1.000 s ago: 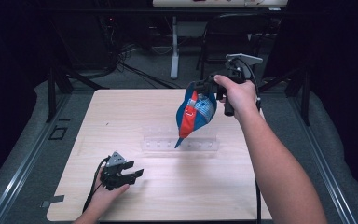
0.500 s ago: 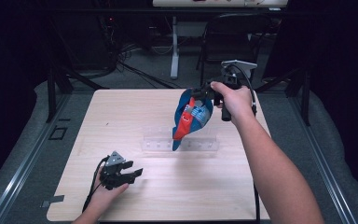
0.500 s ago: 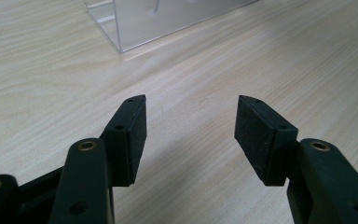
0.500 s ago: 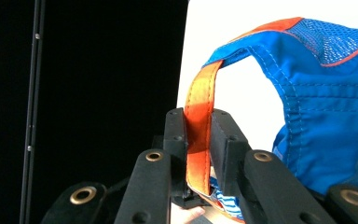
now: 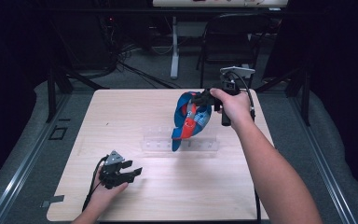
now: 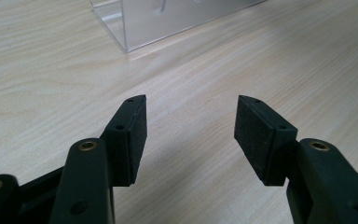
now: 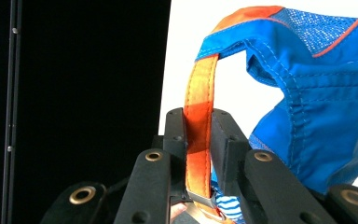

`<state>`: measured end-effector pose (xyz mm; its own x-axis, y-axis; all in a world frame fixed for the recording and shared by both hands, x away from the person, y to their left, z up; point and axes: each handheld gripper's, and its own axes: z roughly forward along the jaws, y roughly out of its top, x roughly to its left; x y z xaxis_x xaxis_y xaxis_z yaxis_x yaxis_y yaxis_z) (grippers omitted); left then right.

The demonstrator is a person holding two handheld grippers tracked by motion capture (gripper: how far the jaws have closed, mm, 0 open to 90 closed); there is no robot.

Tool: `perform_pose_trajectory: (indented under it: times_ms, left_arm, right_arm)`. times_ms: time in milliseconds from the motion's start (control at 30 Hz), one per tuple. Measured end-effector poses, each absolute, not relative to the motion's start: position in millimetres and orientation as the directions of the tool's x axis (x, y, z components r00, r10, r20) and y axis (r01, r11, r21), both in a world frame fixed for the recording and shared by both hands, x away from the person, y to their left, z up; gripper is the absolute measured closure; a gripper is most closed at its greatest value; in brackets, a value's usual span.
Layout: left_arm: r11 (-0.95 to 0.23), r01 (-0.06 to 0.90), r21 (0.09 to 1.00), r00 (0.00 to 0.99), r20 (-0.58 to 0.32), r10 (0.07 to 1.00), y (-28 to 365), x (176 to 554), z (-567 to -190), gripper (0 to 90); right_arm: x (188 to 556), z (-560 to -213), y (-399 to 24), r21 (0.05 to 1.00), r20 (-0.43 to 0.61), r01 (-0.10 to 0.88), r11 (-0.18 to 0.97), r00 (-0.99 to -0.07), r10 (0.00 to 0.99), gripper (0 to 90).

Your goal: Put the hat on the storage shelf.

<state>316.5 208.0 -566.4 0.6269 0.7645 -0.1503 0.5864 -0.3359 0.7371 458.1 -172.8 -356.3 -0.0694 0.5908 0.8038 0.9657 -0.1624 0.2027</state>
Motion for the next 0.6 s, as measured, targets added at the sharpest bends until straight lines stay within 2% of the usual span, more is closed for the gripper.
perform_pose_trajectory:
  times_ms: [600]
  left_arm:
    - [-0.334,0.588,0.736,0.625,-0.152,0.766,210.9,316.6,-565.9,45.0]
  right_arm:
    - [457.4,-366.6,-175.1,0.195,0.787,0.969,-0.149,-0.064,0.614,77.5]
